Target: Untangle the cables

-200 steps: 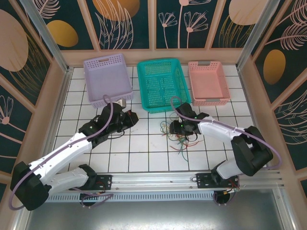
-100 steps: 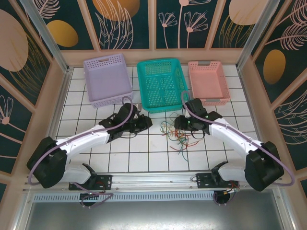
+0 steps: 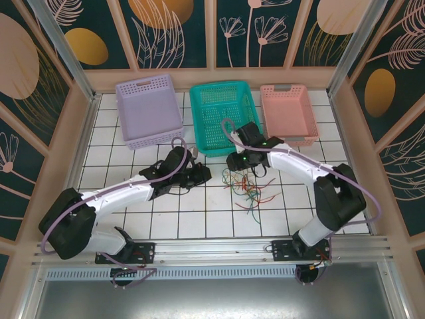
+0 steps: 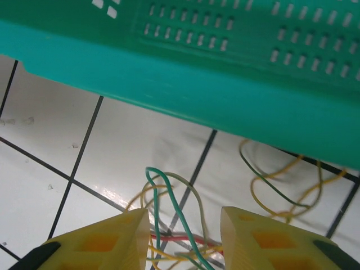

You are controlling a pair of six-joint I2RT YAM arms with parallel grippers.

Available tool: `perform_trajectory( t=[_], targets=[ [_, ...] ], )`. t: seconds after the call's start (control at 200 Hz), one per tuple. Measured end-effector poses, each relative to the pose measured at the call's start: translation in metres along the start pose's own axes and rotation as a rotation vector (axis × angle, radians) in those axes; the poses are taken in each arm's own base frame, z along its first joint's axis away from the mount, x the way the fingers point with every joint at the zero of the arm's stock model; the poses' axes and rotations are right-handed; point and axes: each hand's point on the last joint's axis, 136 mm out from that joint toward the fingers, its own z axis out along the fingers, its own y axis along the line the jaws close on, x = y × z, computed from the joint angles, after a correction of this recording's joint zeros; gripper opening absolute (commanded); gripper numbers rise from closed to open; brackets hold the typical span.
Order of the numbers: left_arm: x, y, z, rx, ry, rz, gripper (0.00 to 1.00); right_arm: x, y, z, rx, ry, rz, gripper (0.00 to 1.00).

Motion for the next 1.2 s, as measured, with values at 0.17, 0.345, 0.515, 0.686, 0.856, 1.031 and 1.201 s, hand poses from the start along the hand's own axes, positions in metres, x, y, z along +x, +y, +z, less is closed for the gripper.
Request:
perform_trajectory(
  t=[0.17,0.345,0.515,0.686,0.856,1.031,1.201],
  targets=[
    [-0.002,-0.005,-0.007,0.018,-0.015,0.006,0.16,0.014,-0.006,0.021,0.04,0.072,-0.04,0.4],
    [-0.001,-0.006,-0.014,0.032,-0.028,0.01,0.16,0.017,-0.01,0.026,0.076,0.085,-0.061,0.4],
    [0.001,-0.004,-0.018,0.034,-0.031,0.007,0.16,0.024,-0.01,0.036,0.081,0.114,-0.077,0.3],
    [0.002,-0.004,-0.02,0.038,-0.035,0.004,0.16,0.024,-0.009,0.041,0.08,0.118,-0.08,0.13],
    [0.002,-0.005,-0.022,0.046,-0.038,0.001,0.17,0.02,-0.008,0.04,0.079,0.108,-0.075,0.08],
    [0.001,-0.011,-0.022,0.069,-0.043,-0.008,0.22,0.007,-0.002,0.024,0.067,0.052,-0.062,0.06],
    [0.005,-0.015,-0.015,0.085,-0.029,-0.011,0.35,-0.013,0.01,-0.006,0.021,-0.043,-0.021,0.03]
  ],
)
